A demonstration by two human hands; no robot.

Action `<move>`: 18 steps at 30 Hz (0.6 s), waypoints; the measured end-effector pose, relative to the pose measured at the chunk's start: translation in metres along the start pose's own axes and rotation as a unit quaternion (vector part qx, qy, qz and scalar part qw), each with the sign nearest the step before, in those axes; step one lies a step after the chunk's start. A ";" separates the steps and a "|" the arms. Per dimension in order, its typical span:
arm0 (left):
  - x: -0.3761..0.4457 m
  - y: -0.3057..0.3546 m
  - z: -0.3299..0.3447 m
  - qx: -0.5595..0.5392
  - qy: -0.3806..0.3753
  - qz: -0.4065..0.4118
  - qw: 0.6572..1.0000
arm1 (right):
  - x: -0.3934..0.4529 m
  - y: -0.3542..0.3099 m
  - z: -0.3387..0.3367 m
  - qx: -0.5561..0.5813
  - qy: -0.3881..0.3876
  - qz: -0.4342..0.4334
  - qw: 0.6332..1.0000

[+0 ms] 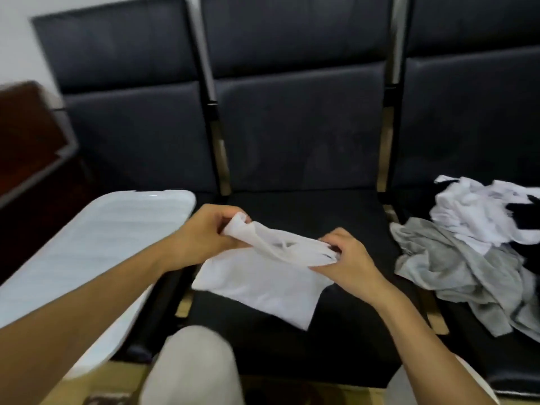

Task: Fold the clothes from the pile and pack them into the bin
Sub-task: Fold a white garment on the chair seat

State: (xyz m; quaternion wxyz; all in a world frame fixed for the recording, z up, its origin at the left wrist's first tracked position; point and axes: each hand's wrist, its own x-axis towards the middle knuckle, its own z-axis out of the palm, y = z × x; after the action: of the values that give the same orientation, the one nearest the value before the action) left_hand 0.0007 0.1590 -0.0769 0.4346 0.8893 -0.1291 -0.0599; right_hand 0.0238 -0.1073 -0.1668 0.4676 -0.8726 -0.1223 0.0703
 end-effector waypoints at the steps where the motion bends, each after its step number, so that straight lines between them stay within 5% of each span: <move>1: -0.027 -0.001 -0.019 0.004 0.040 -0.007 0.999 | -0.003 -0.023 0.010 -0.001 -0.008 -0.044 0.999; 6: -0.195 -0.026 -0.102 0.030 0.202 -0.076 0.976 | -0.028 -0.157 0.081 -0.078 -0.157 -0.198 0.964; 11: -0.372 -0.049 -0.134 0.001 0.319 -0.137 0.938 | -0.056 -0.265 0.184 -0.257 -0.267 -0.357 0.857; 16: -0.502 -0.087 -0.110 -0.013 0.382 -0.227 0.896 | -0.094 -0.310 0.293 -0.305 -0.401 -0.378 0.776; 18: -0.536 -0.111 -0.094 -0.018 0.396 -0.265 0.879 | -0.109 -0.310 0.331 -0.313 -0.402 -0.379 0.773</move>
State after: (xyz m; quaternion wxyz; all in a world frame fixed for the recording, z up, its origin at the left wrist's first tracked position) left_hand -0.4732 0.4467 -0.1095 0.4332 0.8317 0.2954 0.1824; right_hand -0.2053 0.2919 -0.0910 0.0656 -0.7461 -0.6349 0.1896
